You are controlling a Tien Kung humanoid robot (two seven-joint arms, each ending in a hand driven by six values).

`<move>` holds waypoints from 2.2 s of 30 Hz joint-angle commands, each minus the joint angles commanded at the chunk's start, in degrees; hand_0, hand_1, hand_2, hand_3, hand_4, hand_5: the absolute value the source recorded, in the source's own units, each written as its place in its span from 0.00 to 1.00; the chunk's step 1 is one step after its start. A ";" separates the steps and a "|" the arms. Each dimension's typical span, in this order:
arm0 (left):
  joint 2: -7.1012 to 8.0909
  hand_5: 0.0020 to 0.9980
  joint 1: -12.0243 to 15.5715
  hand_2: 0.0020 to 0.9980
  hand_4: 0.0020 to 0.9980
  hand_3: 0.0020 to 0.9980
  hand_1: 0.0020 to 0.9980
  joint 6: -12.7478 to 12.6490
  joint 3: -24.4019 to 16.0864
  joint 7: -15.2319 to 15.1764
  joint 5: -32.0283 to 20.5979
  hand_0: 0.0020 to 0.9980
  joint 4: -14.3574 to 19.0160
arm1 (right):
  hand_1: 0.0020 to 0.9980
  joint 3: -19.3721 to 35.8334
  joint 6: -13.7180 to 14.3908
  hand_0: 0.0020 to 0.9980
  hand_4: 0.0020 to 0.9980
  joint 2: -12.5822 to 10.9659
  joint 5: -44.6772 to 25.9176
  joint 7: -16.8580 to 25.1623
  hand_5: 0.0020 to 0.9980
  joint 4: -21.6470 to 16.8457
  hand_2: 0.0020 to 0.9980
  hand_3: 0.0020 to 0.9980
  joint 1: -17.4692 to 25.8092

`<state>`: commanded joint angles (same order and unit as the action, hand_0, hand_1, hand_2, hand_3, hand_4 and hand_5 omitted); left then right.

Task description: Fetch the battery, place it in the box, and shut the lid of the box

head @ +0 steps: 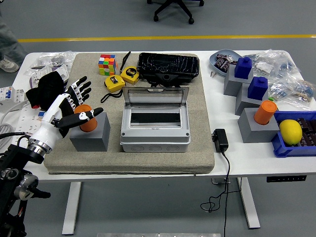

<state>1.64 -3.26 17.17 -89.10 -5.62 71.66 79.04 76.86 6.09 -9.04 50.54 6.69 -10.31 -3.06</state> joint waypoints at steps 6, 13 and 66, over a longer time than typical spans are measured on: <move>-0.31 0.15 -0.42 0.88 1.00 0.86 0.94 0.38 0.34 -0.12 -0.35 0.97 -1.46 | 0.90 -0.06 -0.08 0.93 1.00 0.01 -0.03 0.01 1.00 0.00 0.84 0.87 -0.06; -0.27 0.15 -1.39 0.83 1.00 0.86 0.87 0.85 0.44 0.00 -0.26 0.87 -4.00 | 0.90 0.21 -0.10 0.93 1.00 0.14 0.27 -0.09 1.00 0.00 0.84 0.87 0.05; -0.61 0.00 -2.37 0.63 1.00 0.67 0.70 -2.91 0.63 -0.16 3.44 0.66 -6.39 | 0.89 0.66 -0.28 0.92 1.00 -0.12 0.10 0.12 1.00 0.00 0.83 0.85 -0.67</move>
<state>1.03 -5.63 14.26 -88.47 -5.79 75.09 72.64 77.52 5.81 -9.16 50.65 6.81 -10.31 -3.73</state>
